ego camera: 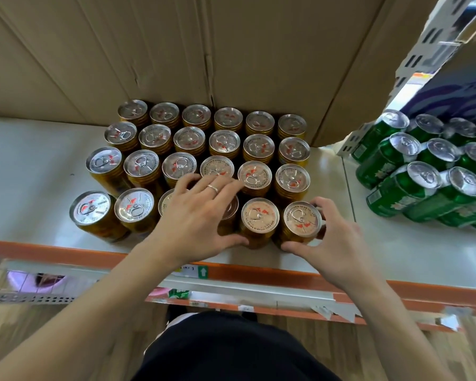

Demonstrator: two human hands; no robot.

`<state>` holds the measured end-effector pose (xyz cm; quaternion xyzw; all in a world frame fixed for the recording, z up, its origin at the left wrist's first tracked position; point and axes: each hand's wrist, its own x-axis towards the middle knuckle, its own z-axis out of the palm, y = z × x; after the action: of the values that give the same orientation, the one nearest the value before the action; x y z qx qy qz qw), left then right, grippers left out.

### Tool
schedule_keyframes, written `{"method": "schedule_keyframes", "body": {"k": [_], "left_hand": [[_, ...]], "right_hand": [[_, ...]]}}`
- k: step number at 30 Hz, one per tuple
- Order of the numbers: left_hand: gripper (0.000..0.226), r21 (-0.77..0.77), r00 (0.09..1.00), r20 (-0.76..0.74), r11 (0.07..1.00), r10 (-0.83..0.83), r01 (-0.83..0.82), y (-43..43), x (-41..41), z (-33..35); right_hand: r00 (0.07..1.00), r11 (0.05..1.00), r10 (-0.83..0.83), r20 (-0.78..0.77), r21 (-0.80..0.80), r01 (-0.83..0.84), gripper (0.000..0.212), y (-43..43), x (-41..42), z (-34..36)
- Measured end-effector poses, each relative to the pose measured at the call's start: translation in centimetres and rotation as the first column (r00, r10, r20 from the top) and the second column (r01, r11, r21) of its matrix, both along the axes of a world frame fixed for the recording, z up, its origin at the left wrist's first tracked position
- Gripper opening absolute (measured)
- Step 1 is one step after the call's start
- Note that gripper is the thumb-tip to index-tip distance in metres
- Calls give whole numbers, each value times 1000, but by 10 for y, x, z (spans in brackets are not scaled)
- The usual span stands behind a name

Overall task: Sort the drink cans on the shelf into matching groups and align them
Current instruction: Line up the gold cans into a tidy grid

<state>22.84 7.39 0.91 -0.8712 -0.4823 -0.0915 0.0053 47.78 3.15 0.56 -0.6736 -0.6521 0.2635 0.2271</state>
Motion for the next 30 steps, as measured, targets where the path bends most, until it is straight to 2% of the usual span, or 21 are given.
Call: {"method": "schedule_keyframes", "body": {"k": [4,8,11,13,16,20,23,26,30], "left_hand": [[75,57,995,90,997,53,-58,-12,-6,-8],[80,40,979,84,981,187,-190,-12,-10,-6],[84,17,975,51,976,217,-218,-15,-26,-3],[85,62,972,29,970,234,-236,-20,-48,1],[88,74,929,52,926,367,-370,-27,-96,7],[98,-157,860,68,857,505,-491,-31,-152,5],[90,-294,833,162,831,530,-471,-30,-171,1],[86,-349,829,239,841,506,-413,-25,-179,-3],[84,-372,888,268,891,373,-262,-15,-196,-7]], "right_hand": [[1000,1000,25,-18,-15,-25,86,1,3,-1],[999,998,35,33,-50,-33,86,1,3,1],[995,999,12,95,51,-17,87,-1,-1,8],[991,980,57,122,184,-79,82,-2,-11,17],[963,917,184,199,319,-241,64,3,-40,29],[866,850,374,333,252,-463,58,16,-95,34],[805,825,438,399,178,-537,63,25,-135,37],[760,817,465,454,111,-566,71,32,-168,40],[710,827,464,529,28,-561,78,36,-206,37]]}}
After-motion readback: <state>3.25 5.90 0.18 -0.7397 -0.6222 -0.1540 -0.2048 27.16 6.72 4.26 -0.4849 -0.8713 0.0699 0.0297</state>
